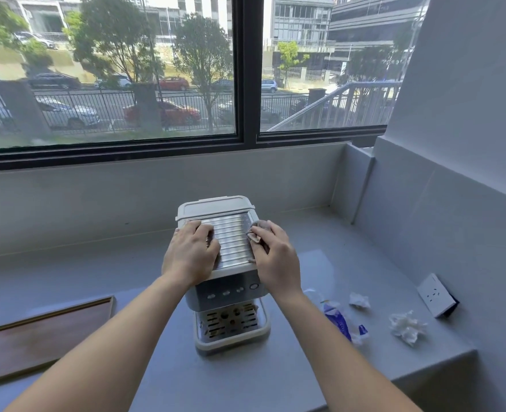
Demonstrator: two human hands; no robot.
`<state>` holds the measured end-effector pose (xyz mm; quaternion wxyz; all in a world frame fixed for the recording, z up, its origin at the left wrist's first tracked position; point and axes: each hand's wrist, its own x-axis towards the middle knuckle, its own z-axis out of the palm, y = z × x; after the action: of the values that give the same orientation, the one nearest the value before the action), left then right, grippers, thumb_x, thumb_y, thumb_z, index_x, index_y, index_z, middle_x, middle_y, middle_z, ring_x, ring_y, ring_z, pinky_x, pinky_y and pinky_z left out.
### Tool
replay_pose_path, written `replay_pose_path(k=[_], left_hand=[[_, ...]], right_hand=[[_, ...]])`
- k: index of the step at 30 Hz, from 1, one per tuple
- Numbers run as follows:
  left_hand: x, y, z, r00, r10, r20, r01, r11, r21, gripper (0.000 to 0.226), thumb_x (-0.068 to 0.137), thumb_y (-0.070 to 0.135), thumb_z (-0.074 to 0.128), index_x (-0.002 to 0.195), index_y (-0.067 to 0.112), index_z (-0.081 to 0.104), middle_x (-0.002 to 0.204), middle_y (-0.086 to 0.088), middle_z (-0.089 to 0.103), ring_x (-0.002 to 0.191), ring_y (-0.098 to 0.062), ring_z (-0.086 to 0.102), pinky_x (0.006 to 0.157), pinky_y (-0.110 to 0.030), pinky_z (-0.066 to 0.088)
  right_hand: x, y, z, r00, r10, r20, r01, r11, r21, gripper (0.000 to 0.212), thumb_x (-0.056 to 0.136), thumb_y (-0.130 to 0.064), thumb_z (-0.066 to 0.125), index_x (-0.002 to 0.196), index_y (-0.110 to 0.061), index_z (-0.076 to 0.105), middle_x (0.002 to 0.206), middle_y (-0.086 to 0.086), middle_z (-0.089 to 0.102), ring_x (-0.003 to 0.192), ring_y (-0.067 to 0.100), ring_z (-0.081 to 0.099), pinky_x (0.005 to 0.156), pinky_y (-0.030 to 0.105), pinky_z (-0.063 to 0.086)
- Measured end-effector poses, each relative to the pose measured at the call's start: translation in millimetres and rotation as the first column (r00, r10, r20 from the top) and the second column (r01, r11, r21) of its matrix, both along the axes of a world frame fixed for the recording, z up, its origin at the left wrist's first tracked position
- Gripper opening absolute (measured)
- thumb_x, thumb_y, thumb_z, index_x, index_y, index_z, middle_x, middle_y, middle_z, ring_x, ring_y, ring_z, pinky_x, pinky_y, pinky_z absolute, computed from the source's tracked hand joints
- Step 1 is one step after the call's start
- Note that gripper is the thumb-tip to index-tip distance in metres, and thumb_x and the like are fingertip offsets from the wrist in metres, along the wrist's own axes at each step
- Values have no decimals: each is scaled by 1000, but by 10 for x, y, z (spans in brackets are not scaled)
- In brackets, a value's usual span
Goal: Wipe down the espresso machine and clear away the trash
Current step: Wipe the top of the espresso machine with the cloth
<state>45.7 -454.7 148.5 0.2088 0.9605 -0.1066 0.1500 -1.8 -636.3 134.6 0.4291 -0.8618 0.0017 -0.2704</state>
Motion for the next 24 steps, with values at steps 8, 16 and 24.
replay_pose_path(k=[8,16,24], left_hand=[[-81,-10,120,985,-58,-162,-25,883,-469,57,87,39,30,133,15,56,144,-4,50,136,-17,38,118,-42,22],[-210,422,92,954,-258,-152,-200,-172,-965,49,97,33,35,138,10,48,138,-10,56,129,-20,52,108,-33,40],[-430,489,-131,941,-274,-199,-271,-257,-928,41,100,26,38,136,8,47,130,-15,60,122,-24,58,109,-37,42]], right_hand=[[-414,188,-236,962,-42,270,114,959,-258,28,98,-22,57,123,-15,67,138,4,57,134,26,46,110,48,37],[-290,444,-28,920,345,185,-142,735,-664,31,100,-37,50,129,-28,59,139,-4,57,129,23,50,104,45,41],[761,549,420,880,346,-326,-472,558,-682,45,102,-43,41,145,-31,43,158,-4,34,146,22,27,121,37,16]])
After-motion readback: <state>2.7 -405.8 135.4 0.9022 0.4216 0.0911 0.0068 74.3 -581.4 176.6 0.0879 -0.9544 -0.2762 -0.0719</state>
